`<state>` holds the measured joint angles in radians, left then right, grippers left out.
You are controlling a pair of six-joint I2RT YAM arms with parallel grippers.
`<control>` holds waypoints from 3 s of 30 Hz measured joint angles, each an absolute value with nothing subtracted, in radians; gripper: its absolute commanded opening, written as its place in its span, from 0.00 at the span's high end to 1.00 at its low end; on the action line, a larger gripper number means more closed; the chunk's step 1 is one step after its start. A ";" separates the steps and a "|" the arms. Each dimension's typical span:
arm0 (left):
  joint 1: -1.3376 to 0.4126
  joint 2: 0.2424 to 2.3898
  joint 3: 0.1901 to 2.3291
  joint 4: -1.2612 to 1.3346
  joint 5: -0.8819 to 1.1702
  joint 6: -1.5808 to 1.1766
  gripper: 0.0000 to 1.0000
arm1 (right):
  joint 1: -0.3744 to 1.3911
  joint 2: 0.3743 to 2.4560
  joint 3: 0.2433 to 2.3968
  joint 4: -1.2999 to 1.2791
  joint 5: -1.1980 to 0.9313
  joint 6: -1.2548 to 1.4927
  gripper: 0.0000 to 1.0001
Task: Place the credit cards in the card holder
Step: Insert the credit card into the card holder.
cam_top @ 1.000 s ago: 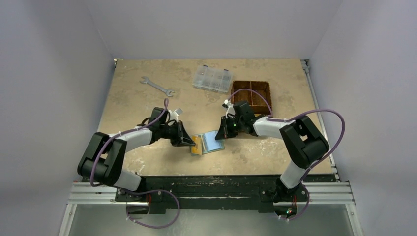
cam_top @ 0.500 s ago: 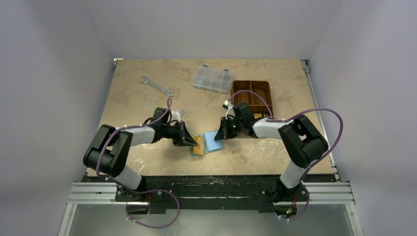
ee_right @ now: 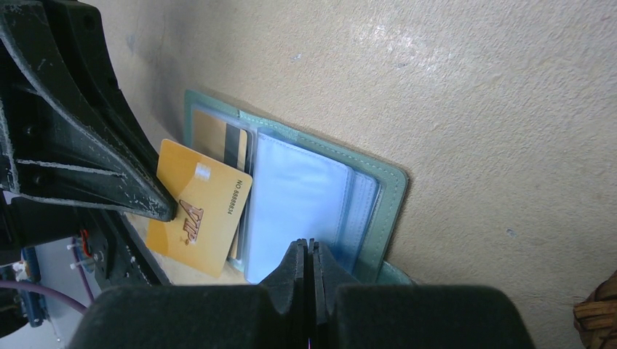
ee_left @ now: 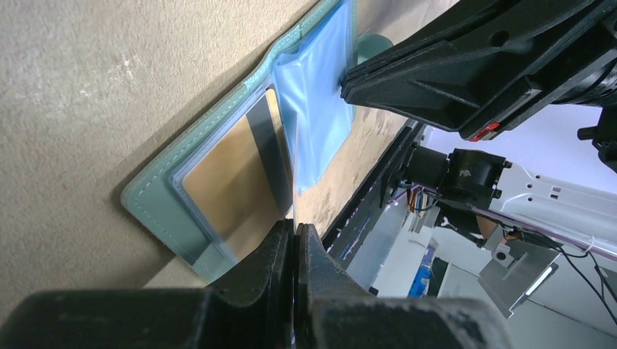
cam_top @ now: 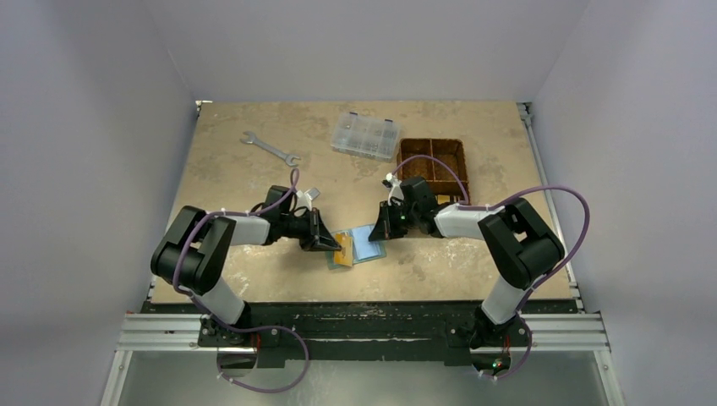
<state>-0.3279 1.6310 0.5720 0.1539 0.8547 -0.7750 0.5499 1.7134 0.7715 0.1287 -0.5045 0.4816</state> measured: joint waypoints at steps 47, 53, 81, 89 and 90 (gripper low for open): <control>-0.330 1.739 0.572 0.398 0.891 -0.826 1.00 | 0.550 1.716 0.768 0.143 -0.507 0.483 1.00; -0.331 1.766 0.572 0.475 0.889 -0.883 1.00 | 0.550 1.716 0.765 0.148 -0.507 0.483 1.00; -0.466 1.706 0.704 0.207 0.666 -0.805 0.50 | 0.550 1.698 0.763 0.119 -0.487 0.486 1.00; -0.467 1.584 0.750 -0.046 0.522 -0.714 0.46 | 0.549 1.639 0.764 0.026 -0.434 0.480 0.95; -0.468 1.582 0.751 -0.054 0.518 -0.712 0.46 | 0.549 1.636 0.764 0.014 -0.429 0.479 0.93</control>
<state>-0.4683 1.5822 0.7509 -0.0536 0.5182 -0.7116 0.5488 1.6356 0.7635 0.0143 -0.4286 0.4789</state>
